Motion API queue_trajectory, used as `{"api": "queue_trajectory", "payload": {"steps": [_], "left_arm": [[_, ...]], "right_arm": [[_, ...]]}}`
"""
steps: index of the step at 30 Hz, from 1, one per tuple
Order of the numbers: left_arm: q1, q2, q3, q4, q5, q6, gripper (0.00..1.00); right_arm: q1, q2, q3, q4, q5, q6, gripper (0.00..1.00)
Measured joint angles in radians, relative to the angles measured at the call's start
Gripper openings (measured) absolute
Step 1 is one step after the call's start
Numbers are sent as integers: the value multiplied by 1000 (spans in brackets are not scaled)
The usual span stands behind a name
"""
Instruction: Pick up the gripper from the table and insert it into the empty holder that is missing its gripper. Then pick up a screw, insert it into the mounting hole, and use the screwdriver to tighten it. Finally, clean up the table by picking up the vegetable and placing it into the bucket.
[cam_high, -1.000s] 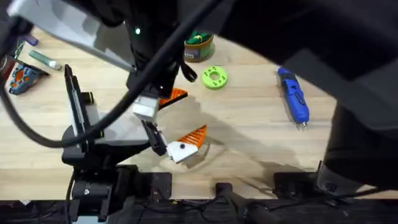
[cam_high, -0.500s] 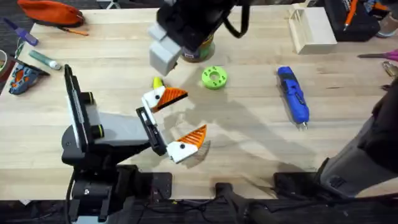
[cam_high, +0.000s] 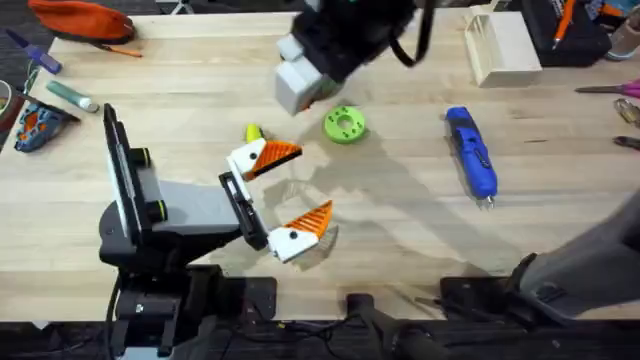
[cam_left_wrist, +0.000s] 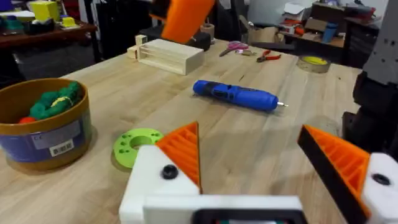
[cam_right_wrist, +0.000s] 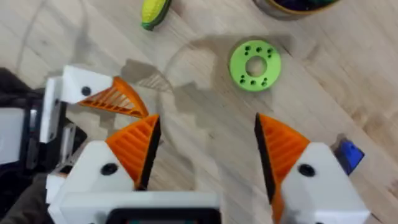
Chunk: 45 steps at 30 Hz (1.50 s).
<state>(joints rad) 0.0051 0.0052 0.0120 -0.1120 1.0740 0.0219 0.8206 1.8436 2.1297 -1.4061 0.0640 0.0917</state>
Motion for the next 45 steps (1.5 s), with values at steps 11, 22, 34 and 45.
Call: {"api": "queue_trajectory", "payload": {"steps": [11, 22, 34, 45], "left_arm": [[0, 0, 0, 0, 0, 0, 985], [0, 0, 0, 0, 0, 0, 985], [0, 0, 0, 0, 0, 0, 985], [0, 0, 0, 0, 0, 0, 985]], "right_arm": [[-210, -417, -580, 178, 18, 191, 863], [-371, -530, -826, 176, 117, 264, 864], [-429, -527, -858, 176, 131, 271, 864], [-429, -527, -857, 179, 131, 271, 864]]}}
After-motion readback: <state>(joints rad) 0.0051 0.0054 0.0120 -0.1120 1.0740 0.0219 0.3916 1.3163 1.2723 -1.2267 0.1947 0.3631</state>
